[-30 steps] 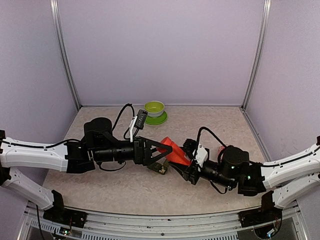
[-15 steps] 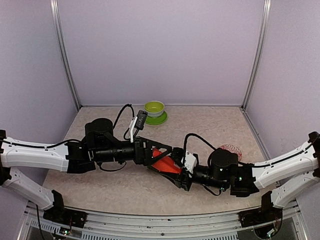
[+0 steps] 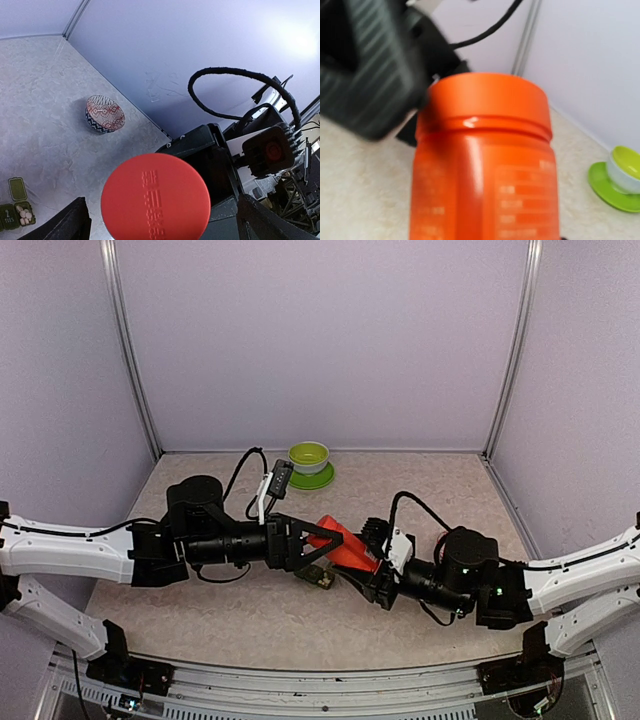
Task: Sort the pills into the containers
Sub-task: Screw the lid of the pill bottle onto the pill bottle.
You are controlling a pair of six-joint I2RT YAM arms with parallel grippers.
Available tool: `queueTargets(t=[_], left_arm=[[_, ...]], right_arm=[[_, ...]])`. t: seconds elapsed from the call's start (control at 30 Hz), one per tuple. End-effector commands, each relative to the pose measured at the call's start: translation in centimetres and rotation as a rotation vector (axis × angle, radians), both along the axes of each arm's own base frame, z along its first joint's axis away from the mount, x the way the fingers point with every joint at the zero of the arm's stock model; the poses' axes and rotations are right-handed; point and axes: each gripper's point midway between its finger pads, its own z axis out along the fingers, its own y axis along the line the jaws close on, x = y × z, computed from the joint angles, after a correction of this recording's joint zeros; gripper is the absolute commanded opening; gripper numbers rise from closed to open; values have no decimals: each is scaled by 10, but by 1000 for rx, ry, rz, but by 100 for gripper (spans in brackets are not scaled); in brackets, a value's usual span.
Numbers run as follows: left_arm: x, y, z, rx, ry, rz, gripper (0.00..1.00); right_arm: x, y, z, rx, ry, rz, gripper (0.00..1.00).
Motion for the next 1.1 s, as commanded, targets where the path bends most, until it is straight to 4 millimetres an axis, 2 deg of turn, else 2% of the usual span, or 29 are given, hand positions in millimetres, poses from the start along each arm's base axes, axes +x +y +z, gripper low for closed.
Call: queueTargets(t=[0.0,0.23,0.53,0.73,0.93,1.07], left_arm=[[-6,-1,9,-24,-9,-32,99],[-11,-6,16,-53,-25,-63,99],[-13,-5,18,-58,-30,-72,98],[-11,0,17,-43,-37,-48,98],[9,19,13,1,18,61,99],[13,26,4,43,58,70,99]], right_arm=[[9,-10,0,-20,-21,-68,0],[12,4,-21,-87,1,-60,0],[-4,29,-33,-94,36,71,0],[-6,26,-31,-82,32,78,0],[-11,9,-21,-70,-11,81,0],[-12,-1,-15,-70,-38,73,0]])
